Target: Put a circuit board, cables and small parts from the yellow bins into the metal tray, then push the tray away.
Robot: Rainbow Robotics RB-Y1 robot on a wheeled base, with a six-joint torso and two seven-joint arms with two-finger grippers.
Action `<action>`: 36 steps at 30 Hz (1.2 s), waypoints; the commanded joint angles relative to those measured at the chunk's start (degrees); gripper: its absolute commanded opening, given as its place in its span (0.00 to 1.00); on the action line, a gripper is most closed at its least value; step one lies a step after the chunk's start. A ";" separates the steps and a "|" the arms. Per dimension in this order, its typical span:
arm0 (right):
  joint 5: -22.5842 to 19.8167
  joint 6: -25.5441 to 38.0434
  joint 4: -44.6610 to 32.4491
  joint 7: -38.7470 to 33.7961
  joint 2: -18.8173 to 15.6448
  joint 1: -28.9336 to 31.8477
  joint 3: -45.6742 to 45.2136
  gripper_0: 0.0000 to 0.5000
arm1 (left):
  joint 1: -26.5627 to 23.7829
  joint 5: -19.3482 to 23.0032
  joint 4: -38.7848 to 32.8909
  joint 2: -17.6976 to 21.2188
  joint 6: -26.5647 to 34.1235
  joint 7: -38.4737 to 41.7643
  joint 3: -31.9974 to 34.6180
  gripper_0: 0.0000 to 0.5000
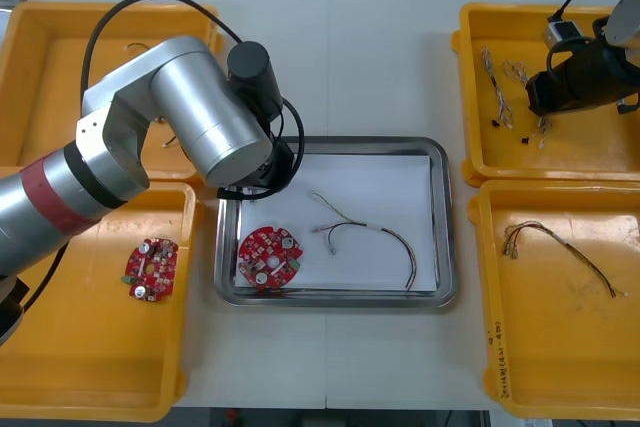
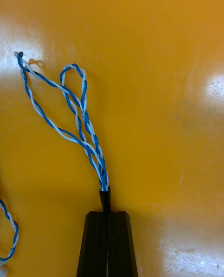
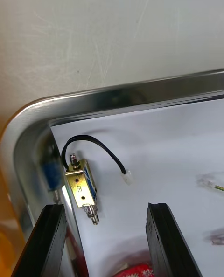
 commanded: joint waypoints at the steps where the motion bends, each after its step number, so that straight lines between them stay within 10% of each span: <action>1: 0.84 0.74 -1.28 -1.55 1.44 -0.21 1.22 0.00 | 0.03 2.05 -4.58 0.06 3.27 2.96 7.05 1.00; 20: 4.97 35.46 -29.31 -1.72 0.56 -0.21 -4.85 0.00 | -5.86 11.11 -2.03 3.57 20.28 -12.42 28.85 1.00; 36: -9.80 43.77 -46.19 -1.37 -1.46 0.58 -1.33 0.00 | -10.87 8.65 14.23 6.47 18.91 -33.08 36.67 1.00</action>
